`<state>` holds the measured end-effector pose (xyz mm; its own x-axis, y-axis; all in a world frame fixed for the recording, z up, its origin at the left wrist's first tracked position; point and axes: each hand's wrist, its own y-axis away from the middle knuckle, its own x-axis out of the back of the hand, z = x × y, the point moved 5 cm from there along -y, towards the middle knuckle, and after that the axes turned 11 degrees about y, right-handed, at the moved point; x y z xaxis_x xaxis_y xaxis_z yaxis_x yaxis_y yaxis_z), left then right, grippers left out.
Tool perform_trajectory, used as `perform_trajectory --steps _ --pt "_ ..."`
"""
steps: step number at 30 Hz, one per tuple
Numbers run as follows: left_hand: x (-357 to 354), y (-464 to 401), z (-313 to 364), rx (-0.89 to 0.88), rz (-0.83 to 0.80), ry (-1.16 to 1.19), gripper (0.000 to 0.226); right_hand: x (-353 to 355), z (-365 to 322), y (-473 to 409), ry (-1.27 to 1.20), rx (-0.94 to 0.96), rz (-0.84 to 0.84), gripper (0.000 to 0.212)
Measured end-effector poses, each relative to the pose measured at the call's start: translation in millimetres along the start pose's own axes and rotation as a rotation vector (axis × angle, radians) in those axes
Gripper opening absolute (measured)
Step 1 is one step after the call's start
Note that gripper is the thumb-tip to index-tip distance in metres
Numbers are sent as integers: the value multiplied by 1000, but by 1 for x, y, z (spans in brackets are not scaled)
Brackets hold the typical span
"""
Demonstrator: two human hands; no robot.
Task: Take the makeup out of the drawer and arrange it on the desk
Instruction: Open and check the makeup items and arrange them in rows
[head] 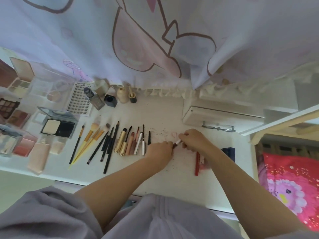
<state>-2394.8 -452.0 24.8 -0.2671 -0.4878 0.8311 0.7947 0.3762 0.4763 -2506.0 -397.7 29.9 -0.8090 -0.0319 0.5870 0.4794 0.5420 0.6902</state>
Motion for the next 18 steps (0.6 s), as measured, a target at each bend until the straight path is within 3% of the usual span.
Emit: perform_trajectory --steps 4,6,11,15,18 --pt "12 15 1 -103 69 -10 31 12 -6 19 117 104 -93 47" --pt "15 26 1 -139 83 102 31 18 -8 29 152 147 -102 51" --pt "33 44 -7 -153 144 392 32 24 -19 59 -117 239 -116 36" --pt "49 59 -11 -194 128 405 29 27 -28 86 -115 339 -93 18" --pt "59 73 -12 -236 124 350 27 24 -28 102 -103 282 -94 30"
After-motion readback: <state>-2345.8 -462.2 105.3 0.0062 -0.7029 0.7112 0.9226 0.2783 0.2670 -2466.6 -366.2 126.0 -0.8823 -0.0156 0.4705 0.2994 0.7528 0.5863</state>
